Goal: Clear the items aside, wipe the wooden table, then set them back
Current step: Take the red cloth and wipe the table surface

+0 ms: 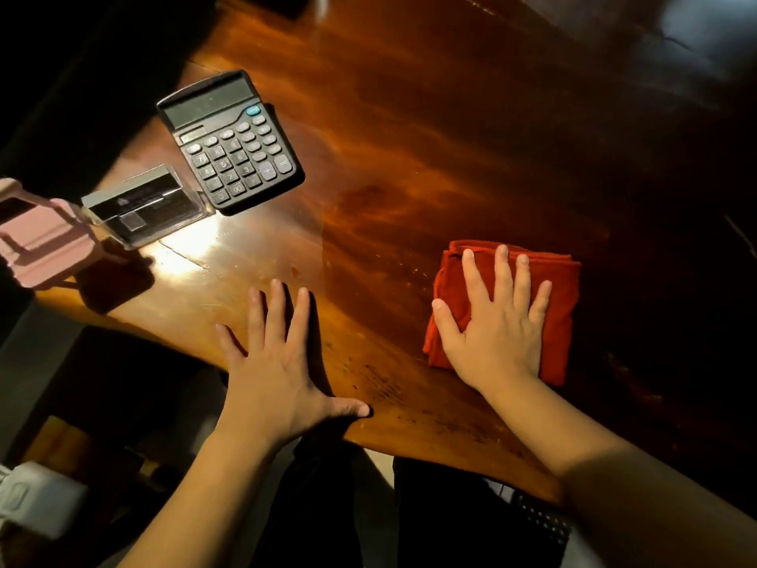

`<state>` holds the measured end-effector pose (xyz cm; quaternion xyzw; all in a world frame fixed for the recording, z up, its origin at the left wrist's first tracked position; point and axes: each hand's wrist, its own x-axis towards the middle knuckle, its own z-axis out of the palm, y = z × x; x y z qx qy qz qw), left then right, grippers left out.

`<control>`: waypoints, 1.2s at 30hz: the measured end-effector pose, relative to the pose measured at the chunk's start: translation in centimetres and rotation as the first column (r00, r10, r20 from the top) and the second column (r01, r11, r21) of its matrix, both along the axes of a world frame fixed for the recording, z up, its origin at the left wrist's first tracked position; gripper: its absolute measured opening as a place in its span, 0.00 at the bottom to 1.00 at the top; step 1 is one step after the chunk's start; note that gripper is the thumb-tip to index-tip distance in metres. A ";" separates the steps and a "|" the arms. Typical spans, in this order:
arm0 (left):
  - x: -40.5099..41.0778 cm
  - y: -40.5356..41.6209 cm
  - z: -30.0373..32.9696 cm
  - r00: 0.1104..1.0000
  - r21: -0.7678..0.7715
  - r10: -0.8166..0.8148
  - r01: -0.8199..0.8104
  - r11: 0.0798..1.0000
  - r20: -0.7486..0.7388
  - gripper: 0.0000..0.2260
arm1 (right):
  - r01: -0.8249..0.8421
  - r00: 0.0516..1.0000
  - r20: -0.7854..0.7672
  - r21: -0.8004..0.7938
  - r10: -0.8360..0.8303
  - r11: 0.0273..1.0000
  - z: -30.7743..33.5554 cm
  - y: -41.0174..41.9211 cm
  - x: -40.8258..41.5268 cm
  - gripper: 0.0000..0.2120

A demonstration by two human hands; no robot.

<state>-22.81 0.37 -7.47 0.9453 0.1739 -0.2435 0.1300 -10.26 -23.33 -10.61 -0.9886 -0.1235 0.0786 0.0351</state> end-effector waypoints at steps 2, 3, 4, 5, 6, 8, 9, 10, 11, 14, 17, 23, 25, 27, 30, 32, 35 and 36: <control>-0.4 0.4 0.0 1.000 -0.021 0.006 -0.006 1.000 0.005 0.71 | -0.041 0.999 0.001 0.022 0.041 0.999 0.1 2.0 -0.4 0.36; -0.5 0.5 0.0 1.000 -0.029 0.007 -0.007 1.000 0.008 0.71 | -0.062 0.998 0.001 0.034 0.062 0.998 0.2 3.0 -0.6 0.36; -0.6 0.6 0.0 1.000 -0.038 0.009 -0.009 0.999 0.010 0.71 | -0.083 0.997 0.000 0.044 0.083 0.996 0.3 3.9 -0.8 0.36; -0.7 0.8 0.0 1.000 -0.047 0.009 -0.008 0.999 0.011 0.72 | -0.105 0.994 -0.003 0.054 0.105 0.993 0.4 4.7 -1.1 0.36; -0.7 0.9 0.0 1.000 -0.055 0.007 -0.007 0.998 0.011 0.72 | -0.129 0.992 -0.007 0.065 0.129 0.990 0.5 5.6 -1.4 0.36; -0.8 1.1 0.0 1.000 -0.061 -0.003 0.003 0.998 0.007 0.72 | -0.176 0.984 -0.017 0.096 0.178 0.980 0.6 7.1 -2.2 0.37; -0.8 1.2 0.0 1.000 -0.064 -0.008 0.008 0.998 0.006 0.72 | -0.201 0.979 -0.019 0.110 0.204 0.973 0.7 7.6 -2.7 0.37; -0.8 1.3 0.0 1.000 -0.066 -0.012 0.012 0.998 0.005 0.72 | -0.229 0.972 -0.018 0.123 0.233 0.966 0.8 8.2 -3.1 0.36; -0.9 1.4 0.1 1.000 -0.068 -0.016 0.016 0.998 0.001 0.72 | -0.256 0.965 -0.014 0.136 0.261 0.957 0.8 8.6 -3.6 0.36; -0.8 1.6 0.2 0.999 -0.071 -0.030 0.028 0.997 -0.024 0.73 | -0.335 0.940 -0.007 0.168 0.341 0.927 0.8 9.0 -4.8 0.36; -0.6 1.6 0.4 0.997 -0.046 -0.045 0.042 0.998 -0.063 0.74 | -0.416 0.906 0.001 0.196 0.424 0.888 0.8 8.4 -5.7 0.36; 0.6 0.5 1.3 0.989 -0.015 -0.010 0.008 1.000 -0.145 0.74 | -0.502 0.853 -0.030 0.232 0.522 0.833 0.5 4.7 -6.4 0.35; 1.4 -0.2 1.5 0.985 -0.010 -0.014 0.013 1.000 -0.172 0.74 | -0.485 0.860 -0.047 0.237 0.509 0.842 0.5 2.9 -6.7 0.35; 2.1 -1.1 1.5 0.980 -0.010 -0.027 0.025 1.000 -0.198 0.74 | -0.450 0.876 -0.068 0.244 0.478 0.859 0.5 0.7 -7.1 0.35; 2.6 -1.9 1.5 0.976 -0.005 -0.040 0.039 0.999 -0.213 0.75 | -0.391 0.903 -0.101 0.215 0.418 0.895 0.6 -3.1 -7.3 0.35; 2.7 -1.9 1.5 0.976 0.001 -0.051 0.053 0.999 -0.213 0.75 | -0.351 0.919 -0.121 0.183 0.375 0.918 0.6 -5.8 -7.4 0.35; 2.6 -1.8 1.5 0.973 0.011 -0.056 0.060 0.998 -0.224 0.76 | -0.277 0.945 -0.139 0.136 0.295 0.951 0.6 -9.7 -7.3 0.35; 2.7 -1.8 1.4 0.971 0.015 -0.057 0.062 0.998 -0.230 0.76 | -0.250 0.954 -0.140 0.122 0.266 0.961 0.7 -10.9 -7.2 0.35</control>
